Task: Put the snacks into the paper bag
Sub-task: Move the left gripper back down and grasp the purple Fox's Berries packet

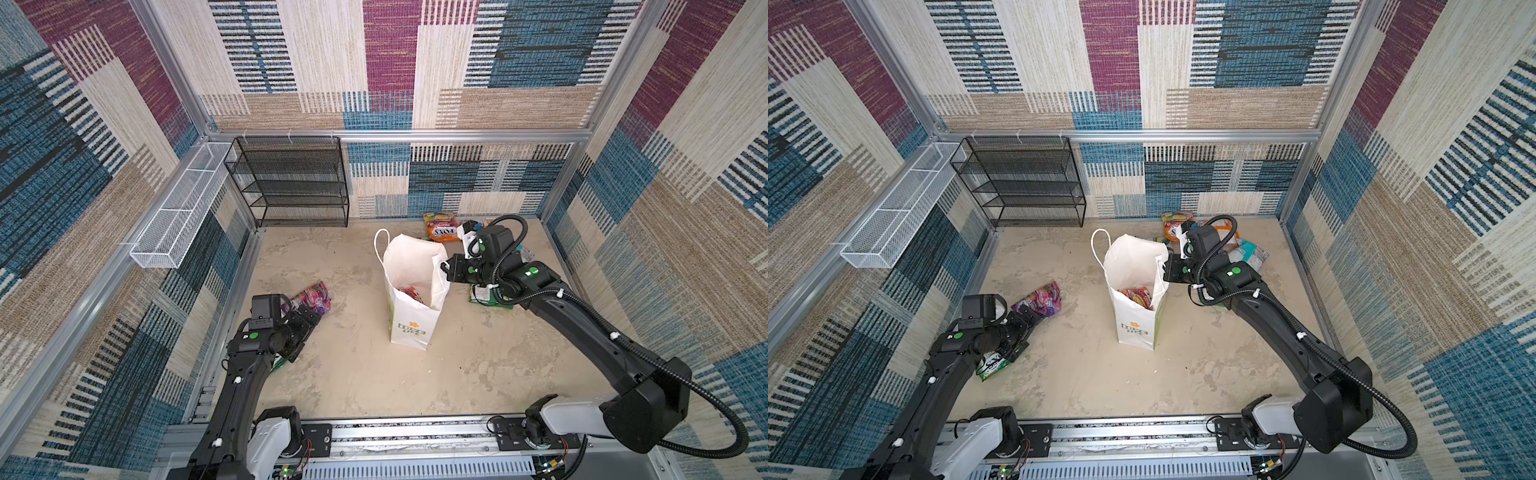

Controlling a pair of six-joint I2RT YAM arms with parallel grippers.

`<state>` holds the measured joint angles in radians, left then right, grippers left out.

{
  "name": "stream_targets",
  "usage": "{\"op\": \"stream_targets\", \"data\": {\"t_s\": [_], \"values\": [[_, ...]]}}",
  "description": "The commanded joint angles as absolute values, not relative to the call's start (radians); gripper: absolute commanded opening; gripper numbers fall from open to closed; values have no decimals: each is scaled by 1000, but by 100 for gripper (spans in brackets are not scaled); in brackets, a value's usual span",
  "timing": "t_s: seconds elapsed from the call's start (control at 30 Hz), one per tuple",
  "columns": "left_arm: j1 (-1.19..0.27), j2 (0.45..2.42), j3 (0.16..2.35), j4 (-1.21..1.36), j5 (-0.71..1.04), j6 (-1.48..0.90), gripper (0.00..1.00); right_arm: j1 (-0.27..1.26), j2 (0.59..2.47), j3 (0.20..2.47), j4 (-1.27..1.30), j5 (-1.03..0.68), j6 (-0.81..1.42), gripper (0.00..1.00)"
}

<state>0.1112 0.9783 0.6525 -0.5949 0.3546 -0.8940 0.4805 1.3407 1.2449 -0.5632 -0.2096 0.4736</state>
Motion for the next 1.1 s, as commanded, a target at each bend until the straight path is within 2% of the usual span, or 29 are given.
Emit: {"op": "stream_targets", "data": {"t_s": [0.0,0.33,0.5,0.63,0.9,1.07], "values": [[146,1053,650,-440,436,-915,93,481,1341,1239,-552,-236,467,0],[217,1194,613,-325,405,-933,89,480,1342,1232,-550,-241,462,0],[257,1281,616,-266,433,-955,77,482,1341,1230,-550,-245,462,0],[265,1334,613,-251,415,-969,74,481,1340,1231,-553,-244,461,0],[270,1405,600,-198,406,-992,53,481,1335,1240,-566,-240,459,0],[273,1419,599,-176,398,-997,34,481,1332,1246,-571,-238,457,0]]}}
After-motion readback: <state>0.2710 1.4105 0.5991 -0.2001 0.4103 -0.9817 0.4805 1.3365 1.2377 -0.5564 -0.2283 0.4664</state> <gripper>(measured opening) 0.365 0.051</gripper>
